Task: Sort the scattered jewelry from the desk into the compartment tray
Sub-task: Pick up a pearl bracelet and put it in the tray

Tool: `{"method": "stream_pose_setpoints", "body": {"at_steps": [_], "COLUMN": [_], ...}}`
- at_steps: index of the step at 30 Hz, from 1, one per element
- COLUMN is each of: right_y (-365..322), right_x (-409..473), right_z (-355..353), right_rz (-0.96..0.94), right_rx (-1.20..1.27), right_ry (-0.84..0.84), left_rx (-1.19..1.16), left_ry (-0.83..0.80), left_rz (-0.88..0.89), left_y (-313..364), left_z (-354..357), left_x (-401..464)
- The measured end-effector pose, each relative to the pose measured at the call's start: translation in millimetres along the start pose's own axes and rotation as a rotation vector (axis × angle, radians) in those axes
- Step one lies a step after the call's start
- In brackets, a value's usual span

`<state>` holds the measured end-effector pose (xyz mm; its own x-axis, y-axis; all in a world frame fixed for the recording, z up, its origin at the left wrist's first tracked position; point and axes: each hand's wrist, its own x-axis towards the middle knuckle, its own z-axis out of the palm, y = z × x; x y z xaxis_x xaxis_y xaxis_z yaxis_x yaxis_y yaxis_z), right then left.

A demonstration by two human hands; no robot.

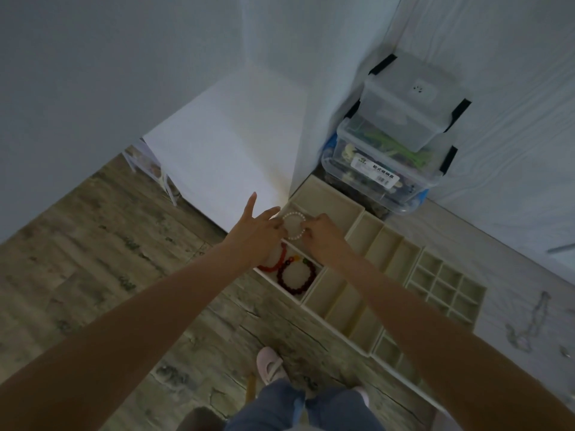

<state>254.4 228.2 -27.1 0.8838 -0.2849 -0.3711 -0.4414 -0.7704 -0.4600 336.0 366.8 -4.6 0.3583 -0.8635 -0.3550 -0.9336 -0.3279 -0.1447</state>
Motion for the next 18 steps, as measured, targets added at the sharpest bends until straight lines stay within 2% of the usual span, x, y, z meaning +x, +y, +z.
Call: {"method": "stream_pose_setpoints", "body": {"at_steps": [8,18], "right_y": [-4,-4], "right_x": [1,-3], "right_z": [4,-1], "right_rz": [0.066,0.047], "right_rx": [0.095,0.093], "right_ry": [0.014,0.022], "left_rx": [-0.014,-0.007], "left_ry": [0.022,0.013], "left_rz": [0.01,0.005], "left_y": [0,2], "left_z": [3,0], "left_x": [1,4]}}
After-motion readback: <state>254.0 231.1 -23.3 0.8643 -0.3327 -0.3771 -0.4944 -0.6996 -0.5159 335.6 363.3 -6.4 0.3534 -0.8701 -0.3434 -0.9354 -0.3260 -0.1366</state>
